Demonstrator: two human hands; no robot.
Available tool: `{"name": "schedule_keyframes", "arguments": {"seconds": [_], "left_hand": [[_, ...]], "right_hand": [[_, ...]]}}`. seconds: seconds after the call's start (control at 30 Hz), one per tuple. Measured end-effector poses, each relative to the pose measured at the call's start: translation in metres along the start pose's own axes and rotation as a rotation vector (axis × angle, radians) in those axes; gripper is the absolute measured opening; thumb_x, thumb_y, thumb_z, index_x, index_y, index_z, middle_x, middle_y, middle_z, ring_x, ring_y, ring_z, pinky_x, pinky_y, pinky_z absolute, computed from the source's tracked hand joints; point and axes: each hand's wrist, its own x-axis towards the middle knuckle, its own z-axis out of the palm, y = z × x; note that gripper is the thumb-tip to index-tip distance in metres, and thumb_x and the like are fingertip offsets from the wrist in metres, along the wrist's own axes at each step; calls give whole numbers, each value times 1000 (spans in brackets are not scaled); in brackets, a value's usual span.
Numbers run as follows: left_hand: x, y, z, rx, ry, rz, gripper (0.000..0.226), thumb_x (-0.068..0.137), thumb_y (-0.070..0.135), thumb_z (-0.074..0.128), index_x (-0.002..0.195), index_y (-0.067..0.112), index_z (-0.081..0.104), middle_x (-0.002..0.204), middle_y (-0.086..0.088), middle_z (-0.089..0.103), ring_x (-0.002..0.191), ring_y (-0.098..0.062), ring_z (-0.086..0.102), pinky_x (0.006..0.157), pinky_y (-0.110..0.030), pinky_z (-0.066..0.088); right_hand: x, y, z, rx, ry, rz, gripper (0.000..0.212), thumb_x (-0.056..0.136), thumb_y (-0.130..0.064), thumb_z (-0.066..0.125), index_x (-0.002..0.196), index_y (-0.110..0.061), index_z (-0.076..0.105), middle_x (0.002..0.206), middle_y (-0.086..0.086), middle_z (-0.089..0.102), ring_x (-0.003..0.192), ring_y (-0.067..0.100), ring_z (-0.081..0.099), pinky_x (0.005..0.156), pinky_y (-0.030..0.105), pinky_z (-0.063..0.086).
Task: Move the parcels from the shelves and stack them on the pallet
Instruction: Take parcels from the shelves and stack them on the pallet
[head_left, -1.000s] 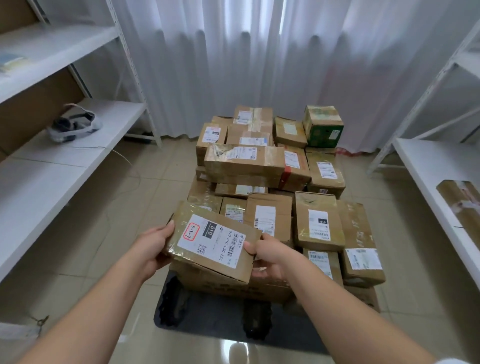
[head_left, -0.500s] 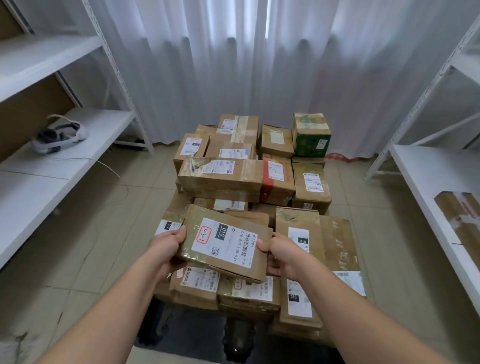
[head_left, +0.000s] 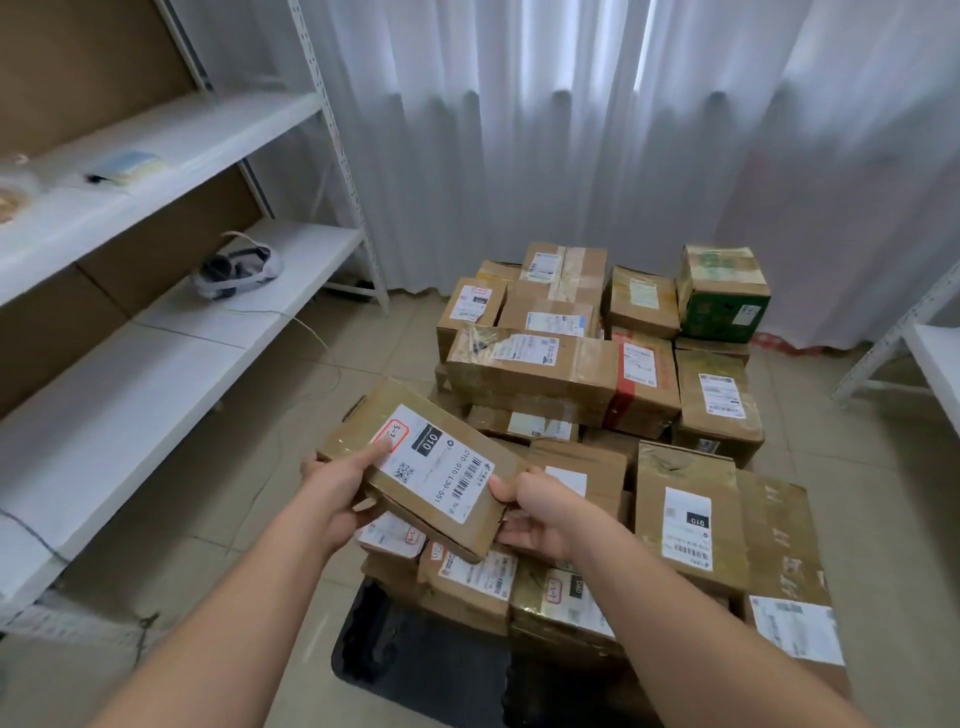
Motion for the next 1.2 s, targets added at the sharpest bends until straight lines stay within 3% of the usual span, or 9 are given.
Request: {"name": "schedule_keyframes", "arguments": {"seconds": [0.23, 0.33, 0.47, 0.6, 0.7, 0.87, 0.97, 1.03, 1.2], "left_hand": [[52, 30, -119, -109, 66, 59, 79, 74, 7, 84, 137, 18, 38, 113, -9, 69, 83, -22, 71, 53, -35, 57], [73, 53, -178, -88, 89, 144, 84, 76, 4, 82, 139, 19, 27, 119, -6, 62, 98, -25, 68, 71, -39, 56], [98, 78, -262, 40, 26, 109, 37, 85, 1, 72, 115, 14, 54, 106, -8, 70, 80, -19, 66, 76, -43, 55], [135, 106, -324, 104, 17, 71, 44, 87, 1, 70, 125, 13, 51, 110, -10, 70, 81, -23, 67, 62, -38, 52], [164, 116, -335, 98, -17, 45, 36, 89, -1, 67, 113, 18, 47, 103, -7, 68, 80, -22, 66, 61, -38, 50], [217, 129, -317, 71, -75, -11, 56, 90, 1, 66, 136, 15, 38, 120, -9, 66, 82, -22, 66, 61, -40, 52], [252, 152, -305, 88, -111, -15, 50, 92, 2, 63, 136, 13, 41, 116, -9, 68, 83, -22, 66, 62, -40, 52], [277, 177, -301, 110, -126, -4, 43, 93, 0, 61, 132, 13, 47, 106, -9, 69, 83, -23, 67, 63, -40, 52], [336, 238, -289, 183, -154, -42, 43, 92, 5, 63, 133, 10, 49, 108, -14, 70, 86, -29, 68, 63, -41, 55]], "right_hand": [[18, 8, 128, -146, -133, 36, 30, 91, -24, 69, 118, -15, 57, 110, 12, 71, 93, 27, 73, 78, 38, 61], [36, 23, 203, 60, -121, 71, 31, 88, -15, 71, 117, -9, 61, 109, 12, 73, 91, 27, 74, 74, 38, 61], [64, 51, 322, 248, -140, 88, 19, 92, -9, 65, 110, -5, 64, 114, 14, 70, 102, 25, 69, 81, 40, 60], [83, 56, 403, 256, -137, 104, 15, 96, -13, 61, 110, -8, 62, 98, 7, 68, 84, 19, 67, 73, 31, 59], [96, 47, 421, 184, -126, 141, 7, 97, -21, 60, 95, -14, 61, 90, 3, 66, 93, 26, 67, 86, 30, 52], [138, 17, 419, 178, -21, 170, 8, 95, -19, 62, 90, -13, 60, 83, 4, 66, 96, 30, 67, 69, 25, 51], [173, -11, 423, 219, 11, 194, 9, 94, -17, 63, 88, -12, 59, 84, 5, 63, 91, 27, 68, 58, 24, 48], [201, -35, 433, 203, 11, 168, 10, 95, -17, 61, 87, -12, 58, 82, 3, 63, 82, 22, 67, 60, 23, 49], [246, -84, 449, 221, 30, 157, 7, 95, -18, 62, 89, -14, 59, 83, 2, 63, 88, 24, 66, 63, 24, 48]]}}
